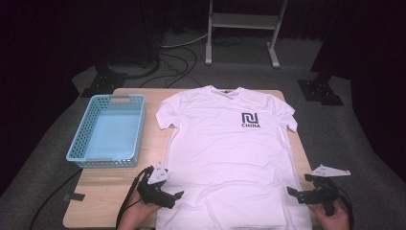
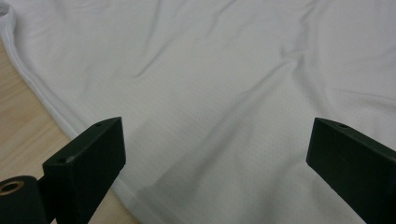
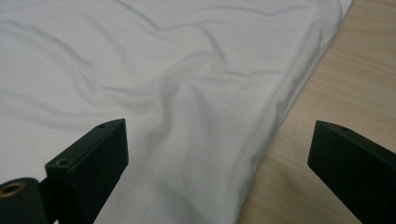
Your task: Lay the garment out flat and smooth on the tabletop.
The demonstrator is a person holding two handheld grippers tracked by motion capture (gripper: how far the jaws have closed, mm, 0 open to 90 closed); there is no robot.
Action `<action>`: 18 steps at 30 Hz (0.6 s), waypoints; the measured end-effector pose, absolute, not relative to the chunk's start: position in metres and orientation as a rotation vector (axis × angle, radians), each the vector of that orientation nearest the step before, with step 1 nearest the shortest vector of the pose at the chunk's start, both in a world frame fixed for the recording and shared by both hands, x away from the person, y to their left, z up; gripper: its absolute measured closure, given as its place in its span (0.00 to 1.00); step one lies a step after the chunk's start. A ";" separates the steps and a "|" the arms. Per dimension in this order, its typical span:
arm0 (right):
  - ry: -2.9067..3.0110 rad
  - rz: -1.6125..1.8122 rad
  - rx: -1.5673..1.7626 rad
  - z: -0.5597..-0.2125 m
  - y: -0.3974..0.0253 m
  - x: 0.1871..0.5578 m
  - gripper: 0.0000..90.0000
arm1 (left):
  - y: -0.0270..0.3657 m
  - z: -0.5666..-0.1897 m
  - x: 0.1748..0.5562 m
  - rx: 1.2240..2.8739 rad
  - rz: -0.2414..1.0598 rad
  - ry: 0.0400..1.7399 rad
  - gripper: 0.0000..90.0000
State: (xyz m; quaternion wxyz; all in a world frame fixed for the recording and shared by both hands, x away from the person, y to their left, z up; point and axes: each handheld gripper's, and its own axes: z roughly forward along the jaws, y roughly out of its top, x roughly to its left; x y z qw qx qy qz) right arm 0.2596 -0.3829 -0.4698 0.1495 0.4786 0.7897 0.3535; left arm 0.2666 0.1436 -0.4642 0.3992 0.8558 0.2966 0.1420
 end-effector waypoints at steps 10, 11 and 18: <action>2.232 1.045 1.400 -0.473 -0.391 0.241 0.05 | 0.154 -0.465 0.257 2.149 0.359 0.771 0.04; 2.227 1.049 1.409 -0.474 -0.391 0.239 0.05 | 0.156 -0.464 0.256 2.143 0.355 0.772 0.04; 2.179 1.107 1.425 -0.474 -0.394 0.230 0.05 | 0.163 -0.464 0.252 2.123 0.351 0.776 0.04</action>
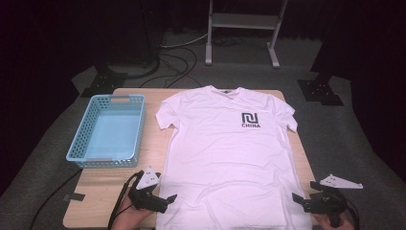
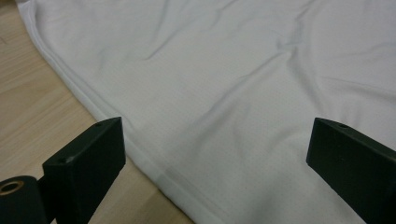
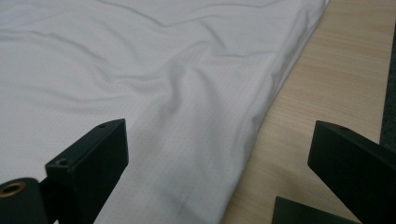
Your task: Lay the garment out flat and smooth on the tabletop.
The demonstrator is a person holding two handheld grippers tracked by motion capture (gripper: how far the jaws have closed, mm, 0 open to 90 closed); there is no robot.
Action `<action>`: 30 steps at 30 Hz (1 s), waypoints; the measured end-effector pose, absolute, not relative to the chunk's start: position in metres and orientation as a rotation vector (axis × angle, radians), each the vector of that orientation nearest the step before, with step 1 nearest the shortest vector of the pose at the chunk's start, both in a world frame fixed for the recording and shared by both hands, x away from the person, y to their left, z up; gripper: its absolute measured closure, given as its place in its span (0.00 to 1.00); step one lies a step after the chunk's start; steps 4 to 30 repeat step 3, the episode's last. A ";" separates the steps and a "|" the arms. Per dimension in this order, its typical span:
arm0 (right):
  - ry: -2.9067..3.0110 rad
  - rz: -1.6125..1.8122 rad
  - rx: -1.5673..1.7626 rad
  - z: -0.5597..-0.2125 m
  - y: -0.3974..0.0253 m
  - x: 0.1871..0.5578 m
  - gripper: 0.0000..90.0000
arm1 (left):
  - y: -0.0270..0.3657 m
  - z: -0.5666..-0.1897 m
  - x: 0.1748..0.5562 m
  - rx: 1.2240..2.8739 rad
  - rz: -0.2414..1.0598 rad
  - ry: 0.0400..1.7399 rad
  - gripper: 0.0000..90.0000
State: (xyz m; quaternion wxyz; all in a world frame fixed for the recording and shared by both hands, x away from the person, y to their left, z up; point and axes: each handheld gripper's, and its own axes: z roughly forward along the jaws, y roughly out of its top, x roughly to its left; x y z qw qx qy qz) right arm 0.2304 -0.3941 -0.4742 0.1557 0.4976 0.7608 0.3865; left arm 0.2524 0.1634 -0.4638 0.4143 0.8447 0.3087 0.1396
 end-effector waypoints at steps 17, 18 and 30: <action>2.157 1.140 1.444 -0.476 -0.396 0.232 0.05 | 0.160 -0.462 0.252 2.131 0.362 0.757 0.04; 2.157 1.140 1.444 -0.476 -0.396 0.232 0.05 | 0.160 -0.462 0.252 2.131 0.362 0.757 0.04; 2.157 1.140 1.444 -0.476 -0.396 0.232 0.05 | 0.160 -0.462 0.252 2.131 0.362 0.757 0.04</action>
